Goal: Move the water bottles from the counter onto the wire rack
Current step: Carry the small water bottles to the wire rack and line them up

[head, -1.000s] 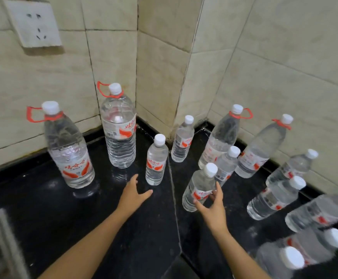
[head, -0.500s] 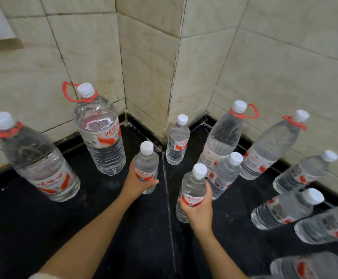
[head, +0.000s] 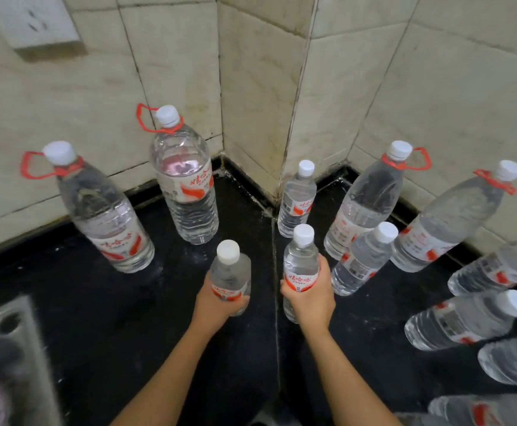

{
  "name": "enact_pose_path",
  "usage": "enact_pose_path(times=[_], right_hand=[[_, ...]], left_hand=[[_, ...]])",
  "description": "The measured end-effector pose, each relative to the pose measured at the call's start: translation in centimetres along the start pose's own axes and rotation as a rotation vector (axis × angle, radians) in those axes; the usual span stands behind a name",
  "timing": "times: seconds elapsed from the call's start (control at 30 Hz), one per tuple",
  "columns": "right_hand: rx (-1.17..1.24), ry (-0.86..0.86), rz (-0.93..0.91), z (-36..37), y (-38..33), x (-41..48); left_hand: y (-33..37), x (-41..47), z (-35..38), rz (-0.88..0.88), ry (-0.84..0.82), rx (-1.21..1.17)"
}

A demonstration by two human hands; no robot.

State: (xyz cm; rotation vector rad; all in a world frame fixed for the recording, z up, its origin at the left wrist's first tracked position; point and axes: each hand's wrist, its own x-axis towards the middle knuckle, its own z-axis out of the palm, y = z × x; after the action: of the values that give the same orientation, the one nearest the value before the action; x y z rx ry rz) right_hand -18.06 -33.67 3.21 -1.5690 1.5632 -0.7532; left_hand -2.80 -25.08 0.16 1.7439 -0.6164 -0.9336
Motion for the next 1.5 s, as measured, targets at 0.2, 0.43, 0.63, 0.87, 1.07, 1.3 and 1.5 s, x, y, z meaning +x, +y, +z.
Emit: enact_pose_path(times=[0.2,0.43,0.63,0.87,1.07,1.3,1.5], right_hand=[[-0.14,-0.117,-0.083,1.1,0.0,-1.9],[-0.229,-0.206,-0.135,1.0,-0.5,-5.5],[-0.168,-0.206,-0.07,0.0,0.8,-11.3],[-0.16,-0.197,-0.037,-1.8,0.5,-20.0],[-0.071,-0.047,-0.026,-3.5,0.2,-29.3],[-0.041,0.194,0.062,-8.0,2.1,-37.0],[-0.017,0.406,0.137,-13.5,4.8,-42.5]], left_hand=[[-1.7,-4.1,-2.2,-0.049,0.143,-0.067],[-3.8,-8.8,-4.0,-0.04,0.256,-0.049],[-4.6,-12.6,-5.0,-0.011,0.206,-0.064],[-5.7,-15.7,-10.8,-0.006,-0.076,-0.087],[-6.4,-19.0,-14.0,-0.029,-0.16,-0.1],[-3.5,-24.3,-10.5,0.114,-0.423,-0.056],[-2.4,-30.1,-5.3,0.179,-0.646,0.0]])
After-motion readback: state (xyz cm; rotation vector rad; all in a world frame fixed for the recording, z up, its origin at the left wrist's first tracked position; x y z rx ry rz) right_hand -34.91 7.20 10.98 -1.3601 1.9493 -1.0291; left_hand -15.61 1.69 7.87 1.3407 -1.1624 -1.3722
